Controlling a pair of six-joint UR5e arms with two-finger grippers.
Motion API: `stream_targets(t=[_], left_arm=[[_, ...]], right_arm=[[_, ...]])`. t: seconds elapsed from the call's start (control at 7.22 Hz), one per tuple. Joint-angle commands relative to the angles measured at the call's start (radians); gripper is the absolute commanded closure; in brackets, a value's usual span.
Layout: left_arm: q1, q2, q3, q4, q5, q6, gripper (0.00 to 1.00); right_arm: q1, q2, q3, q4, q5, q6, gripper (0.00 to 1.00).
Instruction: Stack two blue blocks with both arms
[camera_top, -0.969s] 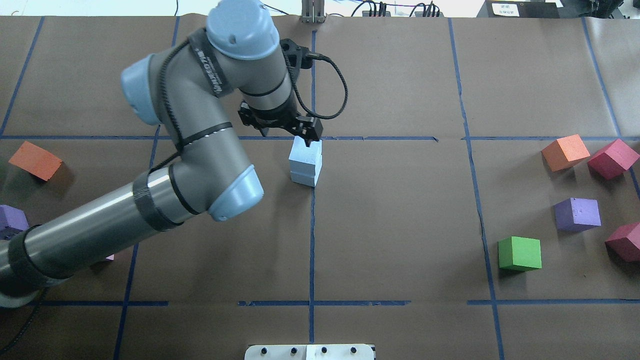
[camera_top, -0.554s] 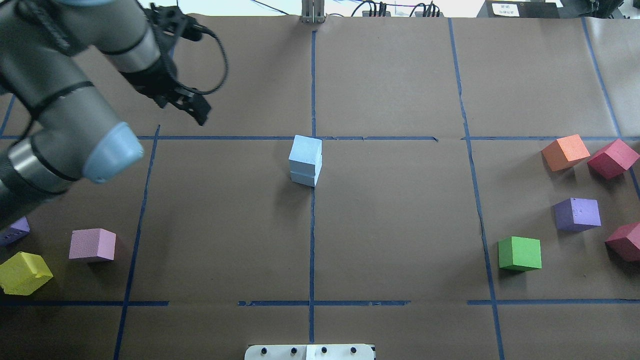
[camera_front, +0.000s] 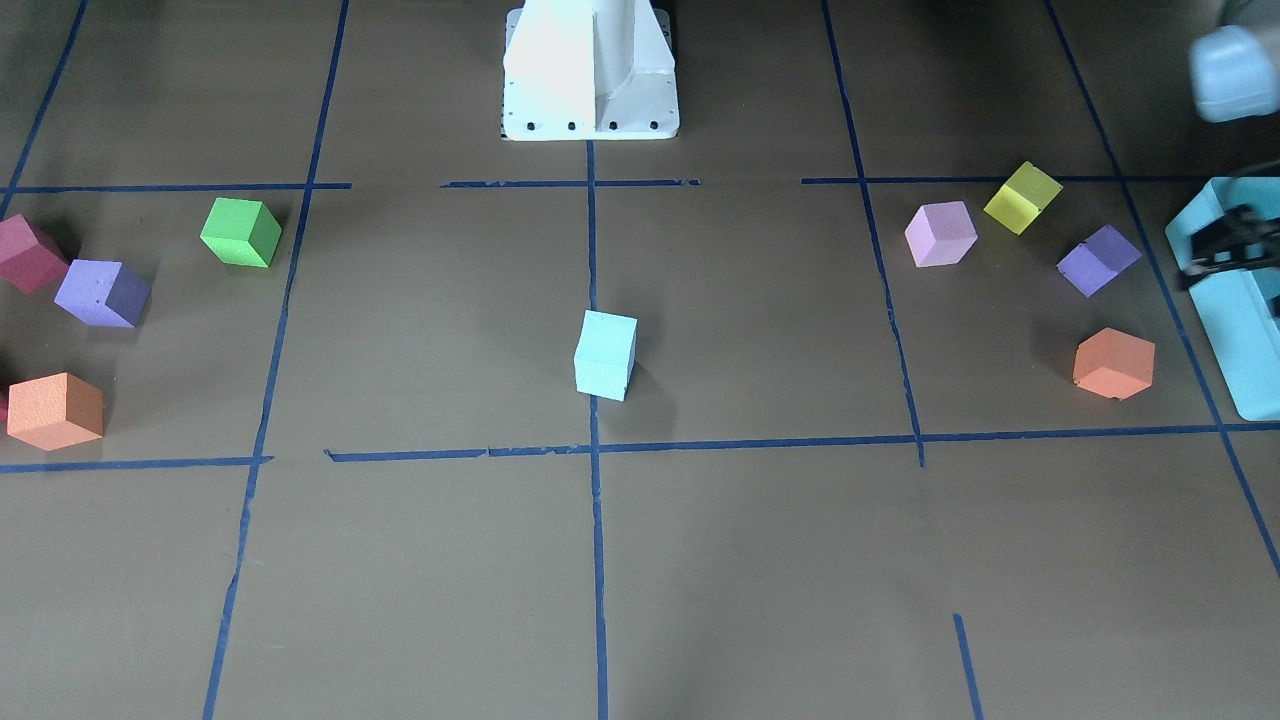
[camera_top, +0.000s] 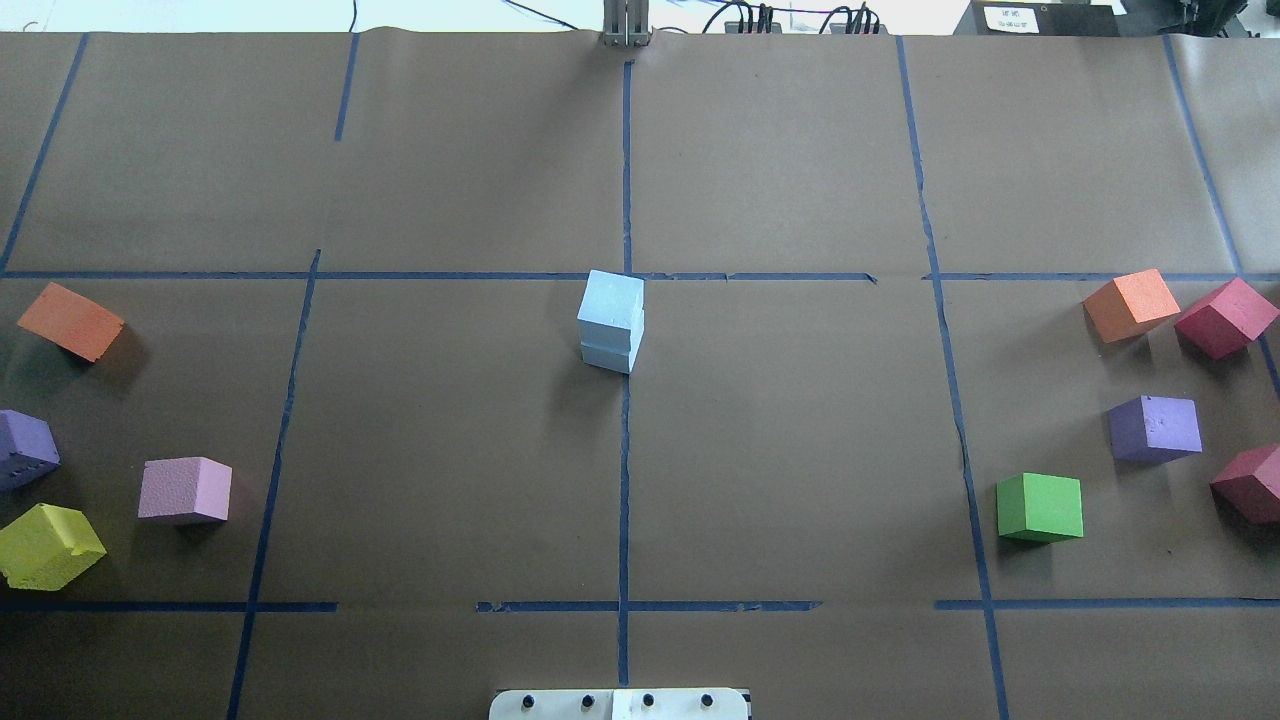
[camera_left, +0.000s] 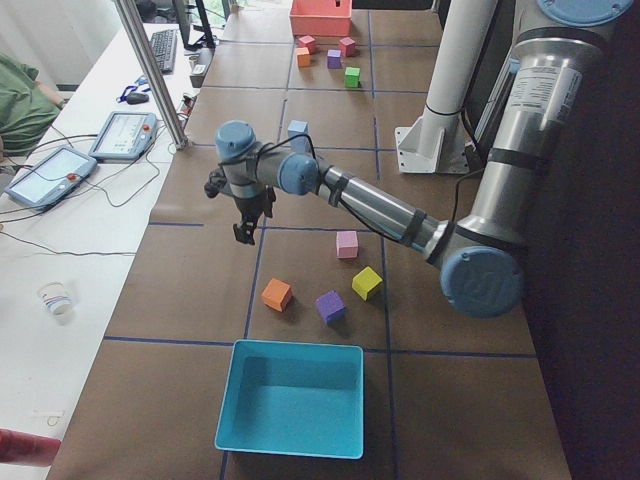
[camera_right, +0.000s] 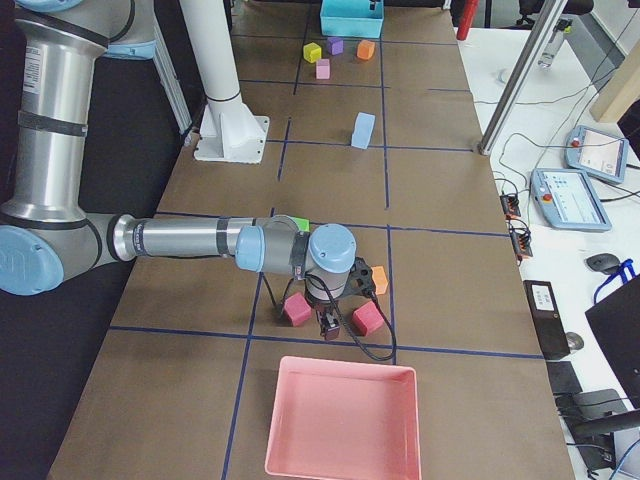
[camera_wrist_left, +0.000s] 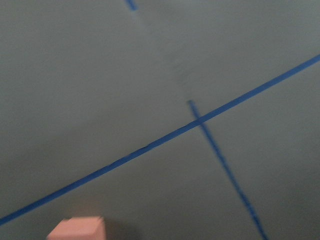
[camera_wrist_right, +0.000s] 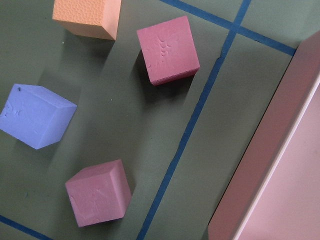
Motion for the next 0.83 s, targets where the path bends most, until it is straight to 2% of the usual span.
stream_targets(t=[0.0,0.28,0.69], left_arm=[[-0.105,0.155,0.021,-0.079,-0.002,0.034,0.0],[-0.108,0.235,0.04,-0.151,0.0,0.029,0.0],[-0.108,0.275,0.037,-0.145,0.006,0.026,0.0]], right_arm=[[0.0,0.0,-0.002,0.0,0.0,0.0,0.01],[0.0,-0.002,-0.004,0.0,0.0,0.0,0.01],[0.0,0.0,-0.007,0.0,0.0,0.0,0.0]])
